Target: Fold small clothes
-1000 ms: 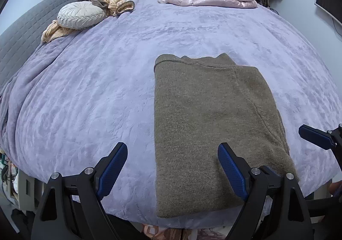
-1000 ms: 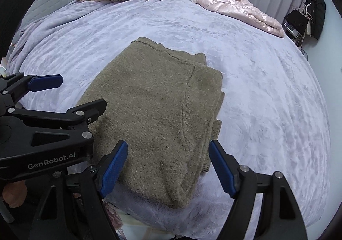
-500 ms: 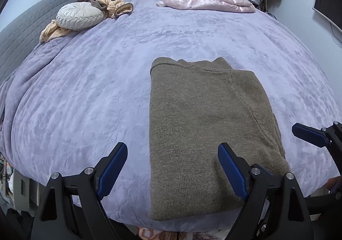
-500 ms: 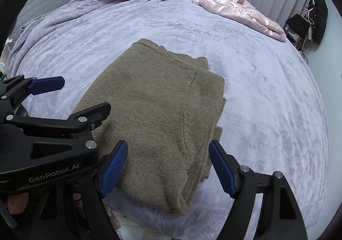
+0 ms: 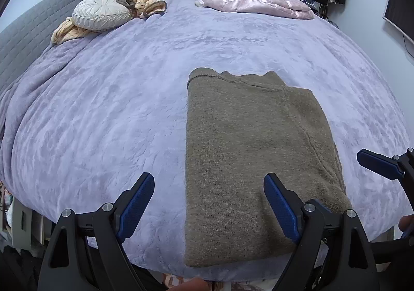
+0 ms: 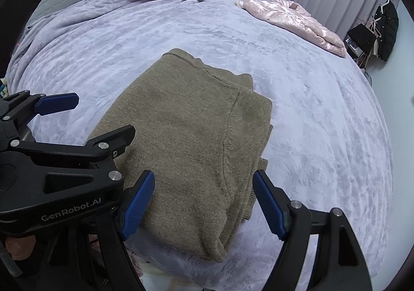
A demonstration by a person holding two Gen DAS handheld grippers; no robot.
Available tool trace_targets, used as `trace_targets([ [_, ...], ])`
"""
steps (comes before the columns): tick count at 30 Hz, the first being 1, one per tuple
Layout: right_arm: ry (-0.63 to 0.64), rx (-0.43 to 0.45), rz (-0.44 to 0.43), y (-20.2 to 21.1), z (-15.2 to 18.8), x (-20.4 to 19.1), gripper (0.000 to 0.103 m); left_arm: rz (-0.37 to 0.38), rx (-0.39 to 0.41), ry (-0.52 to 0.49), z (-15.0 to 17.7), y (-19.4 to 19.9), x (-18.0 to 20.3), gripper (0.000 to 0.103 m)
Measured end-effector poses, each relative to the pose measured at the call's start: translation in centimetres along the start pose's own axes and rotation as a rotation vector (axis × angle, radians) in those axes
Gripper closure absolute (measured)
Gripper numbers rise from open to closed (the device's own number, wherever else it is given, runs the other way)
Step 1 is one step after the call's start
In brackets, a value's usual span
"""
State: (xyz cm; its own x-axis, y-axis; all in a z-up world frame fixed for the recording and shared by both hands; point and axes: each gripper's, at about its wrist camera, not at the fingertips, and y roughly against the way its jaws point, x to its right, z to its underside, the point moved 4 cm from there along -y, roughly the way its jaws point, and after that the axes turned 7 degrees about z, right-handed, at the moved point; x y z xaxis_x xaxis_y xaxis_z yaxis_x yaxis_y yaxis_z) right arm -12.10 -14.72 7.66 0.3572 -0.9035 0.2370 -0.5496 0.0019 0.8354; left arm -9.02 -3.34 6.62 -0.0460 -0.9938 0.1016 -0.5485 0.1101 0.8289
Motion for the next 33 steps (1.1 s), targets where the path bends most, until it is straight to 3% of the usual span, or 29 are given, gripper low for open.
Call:
trace_targets([
  [13,0.026,0.006,0.011,0.6,-0.5,-1.1,0.022,0.031,-0.002,0.029,0.0,0.1,-1.3,0.016],
  [33,-0.006,0.034,-0.023,1.0,-0.2,0.2,0.022,-0.011,0.004,0.003,-0.3,0.7,-0.4,0.016],
])
